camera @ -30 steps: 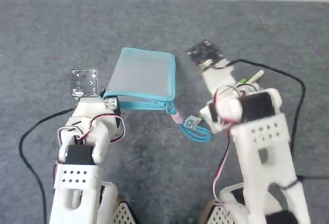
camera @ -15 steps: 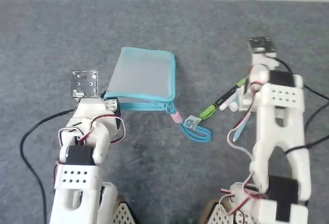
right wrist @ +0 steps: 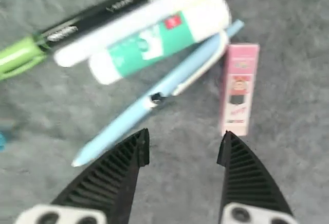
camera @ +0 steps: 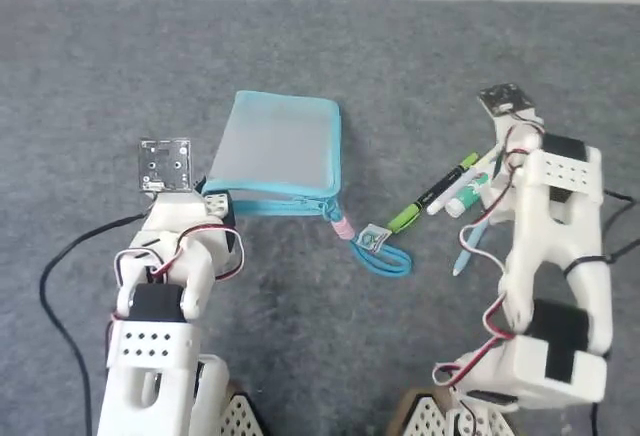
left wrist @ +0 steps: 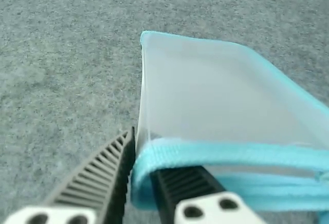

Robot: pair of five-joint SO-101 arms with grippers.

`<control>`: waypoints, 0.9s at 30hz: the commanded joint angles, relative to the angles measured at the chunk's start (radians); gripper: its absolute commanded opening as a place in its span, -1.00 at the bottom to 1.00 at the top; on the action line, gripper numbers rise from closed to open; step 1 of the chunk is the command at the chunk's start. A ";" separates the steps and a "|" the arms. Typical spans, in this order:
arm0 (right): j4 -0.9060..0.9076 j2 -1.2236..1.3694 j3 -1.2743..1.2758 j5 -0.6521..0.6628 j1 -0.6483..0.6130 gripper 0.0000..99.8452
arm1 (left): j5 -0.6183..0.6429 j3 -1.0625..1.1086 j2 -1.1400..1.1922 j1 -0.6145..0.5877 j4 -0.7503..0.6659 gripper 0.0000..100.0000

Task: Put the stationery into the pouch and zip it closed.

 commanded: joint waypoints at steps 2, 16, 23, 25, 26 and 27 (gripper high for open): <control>-0.059 0.019 -0.060 0.057 0.058 -0.56 | 0.006 -0.013 0.003 -0.008 -0.034 -0.97; -0.143 0.305 -0.227 0.052 0.120 -0.57 | 0.006 -0.012 0.003 -0.008 -0.034 -0.97; -0.143 0.410 -0.296 0.051 0.134 -0.58 | 0.006 -0.010 0.003 -0.006 -0.034 -0.97; -0.139 0.417 -0.305 0.051 0.139 -0.68 | 0.006 -0.010 0.003 -0.006 -0.034 -0.97; -0.136 0.417 -0.307 0.051 0.140 -0.74 | 0.006 -0.010 0.003 -0.006 -0.034 -0.97; -0.127 0.417 -0.310 0.051 0.143 -0.79 | 0.006 -0.010 0.003 -0.006 -0.034 -0.97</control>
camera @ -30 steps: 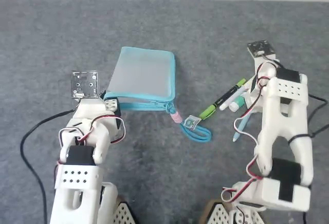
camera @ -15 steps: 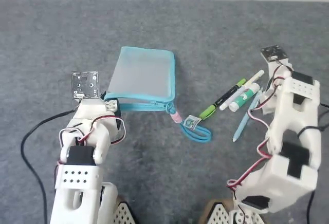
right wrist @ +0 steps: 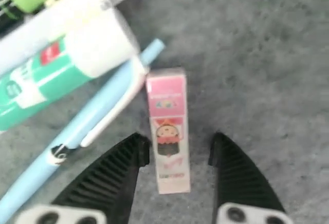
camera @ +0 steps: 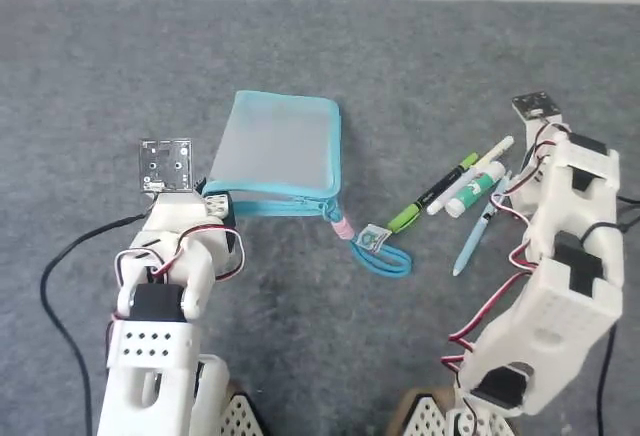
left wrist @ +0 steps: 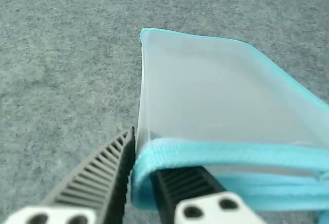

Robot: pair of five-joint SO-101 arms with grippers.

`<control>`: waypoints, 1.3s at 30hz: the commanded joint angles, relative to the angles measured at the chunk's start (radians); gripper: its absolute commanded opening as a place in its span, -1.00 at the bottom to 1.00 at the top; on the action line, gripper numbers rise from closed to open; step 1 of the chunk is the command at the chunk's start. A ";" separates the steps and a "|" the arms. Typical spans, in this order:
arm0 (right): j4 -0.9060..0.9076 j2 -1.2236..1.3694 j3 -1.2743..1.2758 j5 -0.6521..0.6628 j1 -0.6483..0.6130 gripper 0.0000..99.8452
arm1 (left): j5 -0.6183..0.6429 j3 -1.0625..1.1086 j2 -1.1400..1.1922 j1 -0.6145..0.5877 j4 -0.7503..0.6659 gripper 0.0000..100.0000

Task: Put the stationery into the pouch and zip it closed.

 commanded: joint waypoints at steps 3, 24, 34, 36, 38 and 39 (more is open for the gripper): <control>0.031 -0.008 -0.054 0.011 0.022 -0.85 | 0.006 -0.010 0.003 -0.006 -0.034 -0.97; 0.176 -0.056 -0.051 0.015 0.025 -0.72 | 0.006 -0.010 0.003 -0.008 -0.031 -0.97; 0.165 -0.136 -0.048 -0.040 0.027 -0.98 | 0.008 0.004 0.003 -0.008 -0.052 -0.97; 0.214 -0.209 -0.048 -0.044 0.019 -0.98 | 0.008 0.025 0.003 -0.006 -0.094 -0.97; 0.260 -0.294 -0.048 -0.048 0.004 -0.98 | 0.008 0.041 0.003 -0.006 -0.121 -0.97; 0.288 -0.340 -0.046 -0.048 -0.007 -0.98 | 0.008 0.041 0.005 -0.006 -0.126 -0.97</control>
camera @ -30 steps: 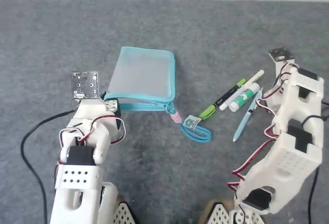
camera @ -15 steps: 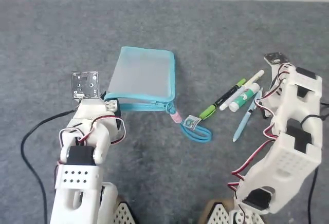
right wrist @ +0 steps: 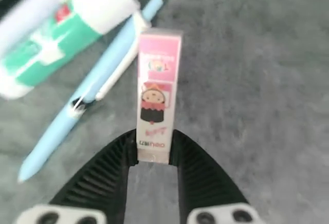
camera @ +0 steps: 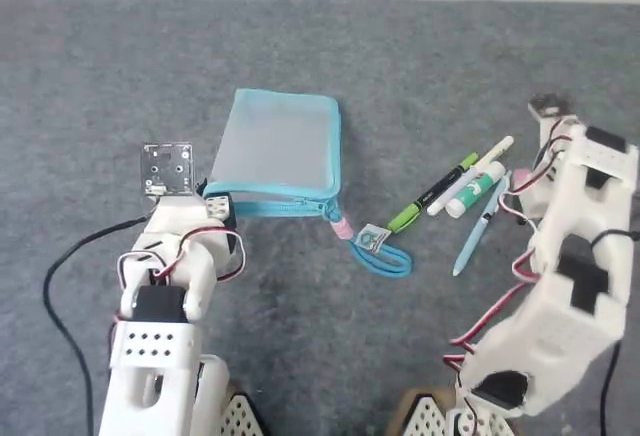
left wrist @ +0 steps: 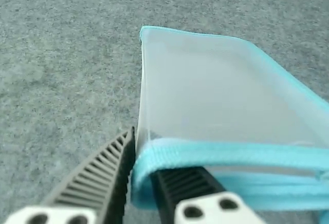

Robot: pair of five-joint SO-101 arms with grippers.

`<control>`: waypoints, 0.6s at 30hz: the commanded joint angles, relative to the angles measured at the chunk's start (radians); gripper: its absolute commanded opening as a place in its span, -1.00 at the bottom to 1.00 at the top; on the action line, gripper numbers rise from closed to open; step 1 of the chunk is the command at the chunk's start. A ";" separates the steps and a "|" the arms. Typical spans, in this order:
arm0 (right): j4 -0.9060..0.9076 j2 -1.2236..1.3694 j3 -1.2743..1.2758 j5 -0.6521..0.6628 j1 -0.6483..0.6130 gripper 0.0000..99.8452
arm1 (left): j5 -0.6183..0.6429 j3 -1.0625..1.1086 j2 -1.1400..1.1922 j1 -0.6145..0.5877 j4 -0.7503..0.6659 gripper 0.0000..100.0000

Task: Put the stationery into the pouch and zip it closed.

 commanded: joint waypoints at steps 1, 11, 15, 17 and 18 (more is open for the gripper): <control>0.093 -0.222 -0.028 -0.015 -0.038 -0.98 | 0.009 -0.013 0.005 -0.005 -0.049 -0.97; 0.404 -0.661 -0.026 -0.075 -0.326 -0.98 | 0.083 0.044 0.011 0.028 -0.169 -0.97; 0.486 -0.777 -0.020 -0.166 -0.604 -0.98 | 0.084 0.064 0.011 0.081 -0.198 -0.97; 0.496 -0.799 0.012 -0.213 -0.762 -0.98 | 0.084 0.065 0.011 0.087 -0.196 -0.97; 0.490 -0.800 0.038 -0.236 -0.831 -0.98 | 0.084 0.065 0.011 0.087 -0.196 -0.97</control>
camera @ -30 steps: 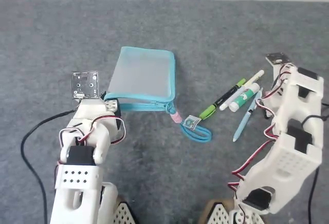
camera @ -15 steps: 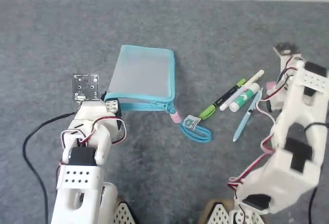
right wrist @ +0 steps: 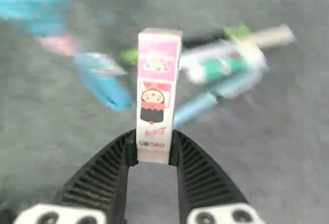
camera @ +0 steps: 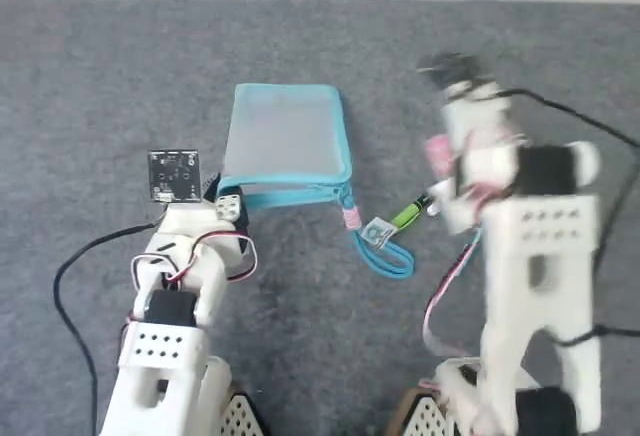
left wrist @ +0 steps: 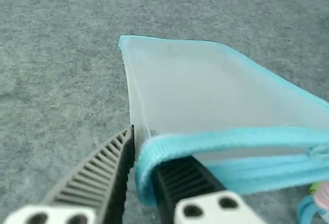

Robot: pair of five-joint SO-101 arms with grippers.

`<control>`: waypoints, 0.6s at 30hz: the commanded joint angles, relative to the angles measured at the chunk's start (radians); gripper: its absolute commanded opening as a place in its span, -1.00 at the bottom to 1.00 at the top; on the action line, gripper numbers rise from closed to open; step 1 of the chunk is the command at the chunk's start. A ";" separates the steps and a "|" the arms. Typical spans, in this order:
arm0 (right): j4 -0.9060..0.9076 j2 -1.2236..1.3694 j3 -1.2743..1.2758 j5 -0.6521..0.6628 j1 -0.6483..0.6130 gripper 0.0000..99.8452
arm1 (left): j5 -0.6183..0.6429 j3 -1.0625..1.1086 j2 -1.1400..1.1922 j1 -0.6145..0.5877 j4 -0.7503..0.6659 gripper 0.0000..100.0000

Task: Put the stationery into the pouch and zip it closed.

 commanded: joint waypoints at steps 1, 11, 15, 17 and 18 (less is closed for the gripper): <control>0.008 -0.059 0.054 -0.086 -0.274 -0.98 | 0.020 -0.013 0.011 0.015 -0.035 -0.97; -0.093 0.059 0.121 -0.095 -0.395 -0.98 | 0.018 -0.013 0.009 0.089 -0.035 -0.97; -0.094 0.137 0.121 -0.098 -0.397 -0.98 | 0.018 -0.016 0.009 0.130 -0.038 -0.97; -0.101 0.166 0.120 -0.101 -0.397 -0.98 | 0.018 -0.016 0.009 0.132 -0.038 -0.97; -0.107 0.179 0.114 -0.107 -0.397 -0.98 | 0.015 -0.016 0.011 0.133 -0.038 -0.97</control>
